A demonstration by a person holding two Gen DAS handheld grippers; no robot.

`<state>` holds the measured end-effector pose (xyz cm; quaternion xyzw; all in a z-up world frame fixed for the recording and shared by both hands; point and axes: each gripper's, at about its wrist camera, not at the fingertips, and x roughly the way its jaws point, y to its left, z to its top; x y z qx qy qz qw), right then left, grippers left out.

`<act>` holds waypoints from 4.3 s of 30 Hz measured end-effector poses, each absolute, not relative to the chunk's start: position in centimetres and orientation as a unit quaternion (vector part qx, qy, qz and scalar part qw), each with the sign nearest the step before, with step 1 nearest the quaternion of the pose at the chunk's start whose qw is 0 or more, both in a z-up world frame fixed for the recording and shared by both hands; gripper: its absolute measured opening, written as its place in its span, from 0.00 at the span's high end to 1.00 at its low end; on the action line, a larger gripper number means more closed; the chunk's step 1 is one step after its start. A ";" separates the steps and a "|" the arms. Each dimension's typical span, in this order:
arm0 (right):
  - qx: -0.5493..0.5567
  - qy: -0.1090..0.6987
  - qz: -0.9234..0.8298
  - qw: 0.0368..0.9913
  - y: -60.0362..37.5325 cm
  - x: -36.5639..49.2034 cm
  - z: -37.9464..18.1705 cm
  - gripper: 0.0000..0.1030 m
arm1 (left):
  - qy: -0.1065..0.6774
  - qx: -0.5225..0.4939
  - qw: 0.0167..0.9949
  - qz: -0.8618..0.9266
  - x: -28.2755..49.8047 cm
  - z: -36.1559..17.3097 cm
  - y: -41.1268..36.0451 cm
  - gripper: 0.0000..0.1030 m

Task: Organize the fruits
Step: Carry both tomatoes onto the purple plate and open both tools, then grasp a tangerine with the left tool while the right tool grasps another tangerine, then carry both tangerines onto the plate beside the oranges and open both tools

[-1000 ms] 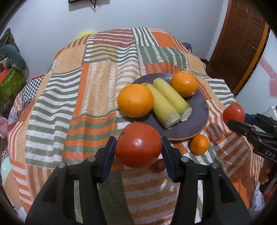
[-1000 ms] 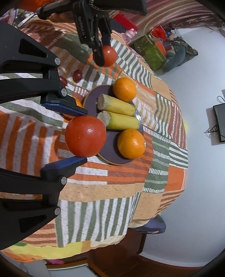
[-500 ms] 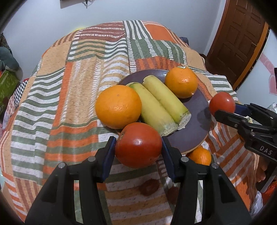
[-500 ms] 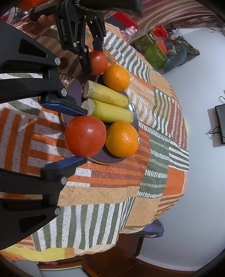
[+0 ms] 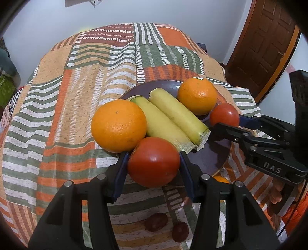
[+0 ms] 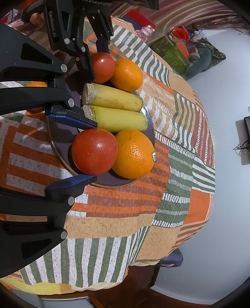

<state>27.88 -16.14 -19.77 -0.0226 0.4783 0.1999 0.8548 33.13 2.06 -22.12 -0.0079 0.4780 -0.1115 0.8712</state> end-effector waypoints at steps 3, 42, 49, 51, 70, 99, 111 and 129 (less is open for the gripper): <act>-0.020 0.479 0.200 0.854 -16.1 28.0 -20.0 0.57 | 0.477 -0.007 0.872 -0.110 33.1 -22.2 2.1 0.48; -0.027 0.432 0.152 0.889 -22.6 22.0 -12.4 0.41 | 0.423 0.016 0.900 -0.102 25.4 -14.8 -1.3 0.22; -0.029 0.439 0.132 0.888 -25.7 20.2 -12.9 0.41 | 0.434 0.021 0.893 -0.116 24.0 -15.3 -3.3 0.22; -0.024 0.445 0.130 0.886 -26.6 19.6 -13.3 0.41 | 0.438 0.021 0.890 -0.121 24.0 -15.5 -3.8 0.22; 0.010 0.503 0.142 0.852 -28.2 19.1 -19.6 0.41 | 0.495 0.019 0.861 -0.113 26.9 -21.3 -6.2 0.27; -0.002 0.486 0.152 0.861 -26.9 20.1 -18.9 0.68 | 0.501 0.012 0.857 -0.121 28.0 -21.8 -5.9 0.66; -0.023 0.440 0.181 0.879 -23.3 21.5 -15.3 0.68 | 0.447 0.009 0.887 -0.112 27.6 -17.7 -4.0 0.66; -0.025 0.397 0.227 0.889 -17.0 26.5 -13.7 0.68 | 0.406 0.000 0.910 -0.083 31.3 -14.3 0.3 0.66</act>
